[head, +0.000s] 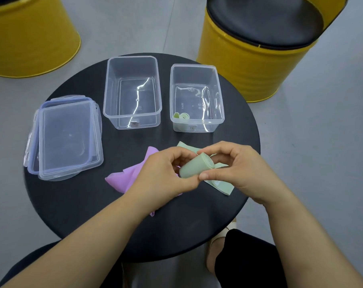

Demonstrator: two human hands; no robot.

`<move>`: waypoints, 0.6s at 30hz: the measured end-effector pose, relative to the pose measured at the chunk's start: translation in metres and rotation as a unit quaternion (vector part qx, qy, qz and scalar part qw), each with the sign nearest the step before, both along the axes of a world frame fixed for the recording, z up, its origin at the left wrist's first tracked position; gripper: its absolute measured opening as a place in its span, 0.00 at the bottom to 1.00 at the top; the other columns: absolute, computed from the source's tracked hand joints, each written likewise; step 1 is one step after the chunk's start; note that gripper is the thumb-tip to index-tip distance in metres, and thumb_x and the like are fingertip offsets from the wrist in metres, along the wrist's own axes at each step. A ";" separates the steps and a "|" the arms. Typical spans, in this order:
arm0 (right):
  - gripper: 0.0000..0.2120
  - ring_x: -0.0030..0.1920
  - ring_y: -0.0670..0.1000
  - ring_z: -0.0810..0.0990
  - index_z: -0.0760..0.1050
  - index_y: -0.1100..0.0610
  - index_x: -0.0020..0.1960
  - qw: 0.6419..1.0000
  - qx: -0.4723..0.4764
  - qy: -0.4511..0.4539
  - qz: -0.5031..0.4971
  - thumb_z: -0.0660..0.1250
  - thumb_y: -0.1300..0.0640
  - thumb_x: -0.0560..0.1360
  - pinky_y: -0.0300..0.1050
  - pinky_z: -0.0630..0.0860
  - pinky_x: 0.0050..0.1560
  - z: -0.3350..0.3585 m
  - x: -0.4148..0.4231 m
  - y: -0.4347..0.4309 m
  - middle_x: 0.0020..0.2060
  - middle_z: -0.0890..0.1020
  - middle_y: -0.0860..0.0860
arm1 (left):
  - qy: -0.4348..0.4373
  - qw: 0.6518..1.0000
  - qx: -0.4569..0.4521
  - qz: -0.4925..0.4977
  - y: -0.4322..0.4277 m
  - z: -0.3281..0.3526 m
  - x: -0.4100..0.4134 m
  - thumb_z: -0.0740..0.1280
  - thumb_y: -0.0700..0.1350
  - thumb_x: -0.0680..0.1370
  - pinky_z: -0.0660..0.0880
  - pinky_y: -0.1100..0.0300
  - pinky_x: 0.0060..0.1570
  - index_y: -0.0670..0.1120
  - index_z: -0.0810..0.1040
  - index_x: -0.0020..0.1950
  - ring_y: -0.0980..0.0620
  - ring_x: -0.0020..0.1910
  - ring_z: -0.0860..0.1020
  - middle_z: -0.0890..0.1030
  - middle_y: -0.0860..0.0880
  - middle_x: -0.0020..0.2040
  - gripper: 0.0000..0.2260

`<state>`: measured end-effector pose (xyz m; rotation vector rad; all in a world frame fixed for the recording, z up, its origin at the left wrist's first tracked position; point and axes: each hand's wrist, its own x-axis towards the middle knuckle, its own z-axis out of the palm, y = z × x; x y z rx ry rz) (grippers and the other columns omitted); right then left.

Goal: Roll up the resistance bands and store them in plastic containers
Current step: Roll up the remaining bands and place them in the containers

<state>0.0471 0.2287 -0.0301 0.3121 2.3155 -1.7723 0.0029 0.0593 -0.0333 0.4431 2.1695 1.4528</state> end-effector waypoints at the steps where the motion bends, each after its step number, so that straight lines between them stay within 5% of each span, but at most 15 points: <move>1: 0.22 0.49 0.47 0.83 0.80 0.51 0.50 1.000 0.000 0.001 -0.003 0.78 0.53 0.56 0.54 0.77 0.58 -0.001 -0.001 0.001 0.44 0.85 0.48 | 0.012 1.000 0.007 0.001 0.001 -0.001 -0.002 0.74 0.38 0.68 0.72 0.75 0.41 0.54 0.78 0.44 0.62 0.41 0.79 0.82 0.57 0.40 0.13; 6: 0.21 0.50 0.44 0.83 0.79 0.50 0.53 1.000 -0.010 0.009 0.007 0.75 0.53 0.60 0.43 0.78 0.57 0.002 -0.008 0.007 0.45 0.85 0.46 | 0.062 0.997 0.028 0.018 0.005 -0.011 -0.012 0.75 0.37 0.67 0.72 0.74 0.42 0.56 0.79 0.43 0.61 0.40 0.79 0.82 0.59 0.42 0.14; 13: 0.16 0.49 0.43 0.82 0.79 0.48 0.51 0.997 0.066 0.039 -0.030 0.76 0.59 0.66 0.41 0.78 0.55 -0.004 -0.041 0.017 0.45 0.85 0.46 | 0.118 0.992 0.045 0.030 0.026 -0.031 -0.048 0.74 0.47 0.65 0.74 0.69 0.43 0.56 0.80 0.44 0.59 0.41 0.78 0.81 0.58 0.41 0.10; 18: 0.13 0.45 0.38 0.81 0.79 0.47 0.49 0.985 0.165 0.056 -0.014 0.76 0.58 0.67 0.27 0.74 0.47 -0.002 -0.078 0.034 0.42 0.83 0.41 | 0.160 0.986 0.032 0.025 0.049 -0.043 -0.082 0.76 0.46 0.68 0.72 0.70 0.43 0.52 0.81 0.48 0.61 0.42 0.76 0.81 0.56 0.44 0.11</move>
